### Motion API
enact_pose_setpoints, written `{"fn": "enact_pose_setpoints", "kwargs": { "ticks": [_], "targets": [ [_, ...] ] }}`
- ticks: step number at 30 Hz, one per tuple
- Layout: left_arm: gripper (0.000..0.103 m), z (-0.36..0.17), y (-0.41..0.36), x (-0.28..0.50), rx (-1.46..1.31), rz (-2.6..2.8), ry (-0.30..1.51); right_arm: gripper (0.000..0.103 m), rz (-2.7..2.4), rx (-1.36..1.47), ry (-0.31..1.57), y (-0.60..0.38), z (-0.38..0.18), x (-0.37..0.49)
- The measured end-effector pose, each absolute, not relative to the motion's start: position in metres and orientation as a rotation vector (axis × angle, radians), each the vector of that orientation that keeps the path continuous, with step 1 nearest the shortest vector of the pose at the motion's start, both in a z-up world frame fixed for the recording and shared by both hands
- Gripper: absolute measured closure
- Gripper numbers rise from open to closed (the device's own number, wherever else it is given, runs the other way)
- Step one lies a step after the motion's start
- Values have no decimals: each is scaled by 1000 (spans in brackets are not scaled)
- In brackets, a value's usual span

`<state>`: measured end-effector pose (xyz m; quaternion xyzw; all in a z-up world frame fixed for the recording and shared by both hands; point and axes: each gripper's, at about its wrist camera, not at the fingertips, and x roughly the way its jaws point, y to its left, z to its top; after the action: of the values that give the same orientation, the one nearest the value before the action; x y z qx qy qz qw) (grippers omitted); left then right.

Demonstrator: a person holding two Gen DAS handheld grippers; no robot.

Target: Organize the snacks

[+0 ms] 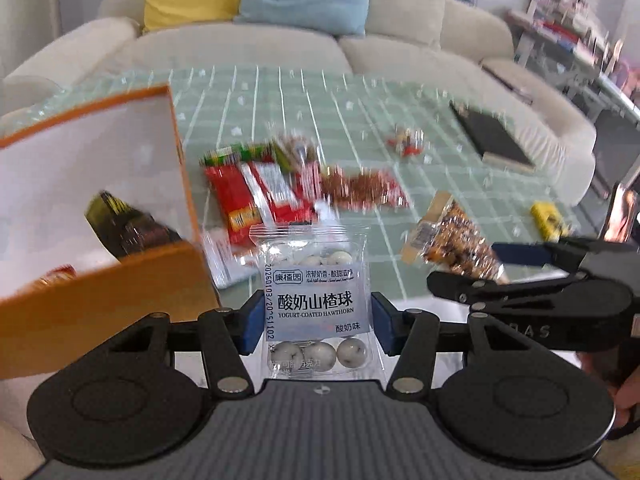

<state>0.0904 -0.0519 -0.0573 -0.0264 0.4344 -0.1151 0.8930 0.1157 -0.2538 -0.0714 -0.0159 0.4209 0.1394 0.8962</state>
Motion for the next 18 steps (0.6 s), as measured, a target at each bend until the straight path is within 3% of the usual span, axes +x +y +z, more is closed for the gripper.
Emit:
{"fn": "enact_pose_setpoints", "kwargs": {
  "ticks": [10, 18],
  "targets": [
    [41, -3, 3, 93, -149, -146, 801, 28, 407, 20, 757, -208, -24, 117],
    [41, 9, 62, 108, -191, -26, 804, 28, 541, -30, 720, -140, 3, 136]
  ]
}}
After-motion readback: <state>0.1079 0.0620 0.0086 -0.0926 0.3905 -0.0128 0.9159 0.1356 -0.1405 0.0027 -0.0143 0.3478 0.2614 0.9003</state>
